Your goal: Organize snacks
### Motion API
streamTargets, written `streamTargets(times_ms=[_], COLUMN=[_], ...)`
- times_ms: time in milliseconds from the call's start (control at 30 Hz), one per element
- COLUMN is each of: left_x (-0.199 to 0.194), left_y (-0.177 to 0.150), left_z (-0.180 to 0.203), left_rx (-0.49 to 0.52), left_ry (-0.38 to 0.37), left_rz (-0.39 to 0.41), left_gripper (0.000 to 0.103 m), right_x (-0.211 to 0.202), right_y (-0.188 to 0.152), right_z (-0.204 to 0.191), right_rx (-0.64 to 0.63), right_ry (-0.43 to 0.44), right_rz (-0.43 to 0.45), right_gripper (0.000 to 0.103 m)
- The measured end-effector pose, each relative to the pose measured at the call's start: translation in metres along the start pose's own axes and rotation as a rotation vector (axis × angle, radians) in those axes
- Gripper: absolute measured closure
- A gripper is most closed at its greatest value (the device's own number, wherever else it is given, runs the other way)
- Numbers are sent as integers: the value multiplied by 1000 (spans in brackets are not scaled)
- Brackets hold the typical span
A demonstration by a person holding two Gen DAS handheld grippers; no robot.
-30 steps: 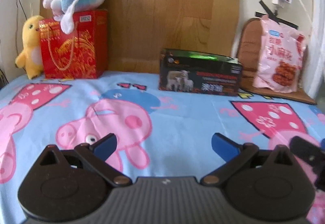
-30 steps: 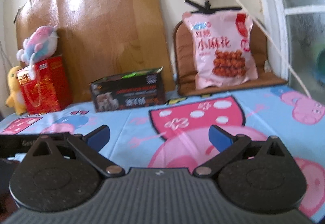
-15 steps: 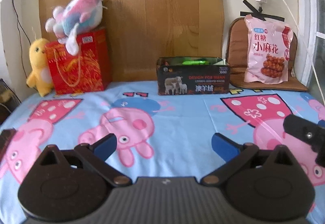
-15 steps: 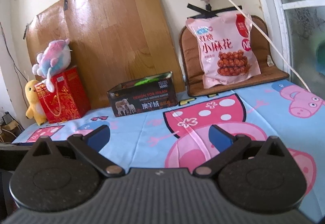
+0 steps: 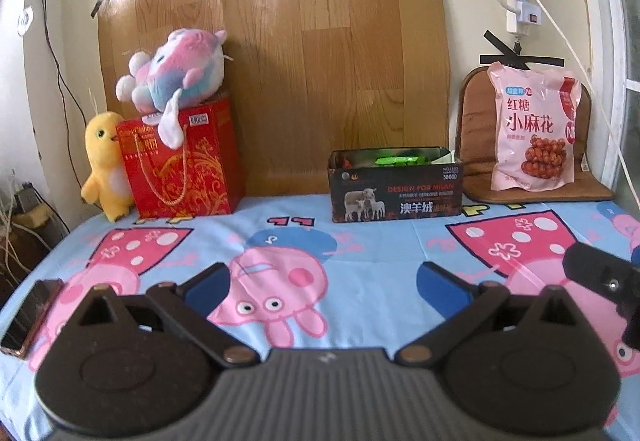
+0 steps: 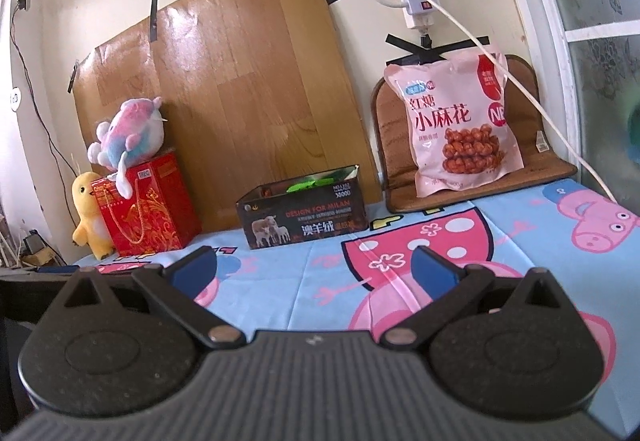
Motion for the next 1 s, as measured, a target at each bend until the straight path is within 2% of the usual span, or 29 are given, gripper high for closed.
streamTargets(times_ms=[233, 500, 1000], left_x=[-3, 16, 24], left_y=[-1, -26, -38], left_z=[8, 16, 17], left_rx=[26, -26, -19], left_ry=[-20, -114, -95], left_rz=[-14, -215, -262], left_gripper=[0, 0, 0], right_x=[-1, -1, 0], right_y=[0, -1, -4], right_z=[1, 6, 10], right_rx=[4, 21, 31], right_ry=[0, 1, 0], right_rz=[-1, -7, -17], right_gripper=[0, 0, 0])
Point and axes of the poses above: each gripper's, at about its wrist camera, not at the fingertips, and x roughly the way its jaws point, z to its right, y to its top, the point moved 8 cm from there along x, roughly the way its jaws point, and after that the axes turned 4 degrees about z, right-handed, at the moved point
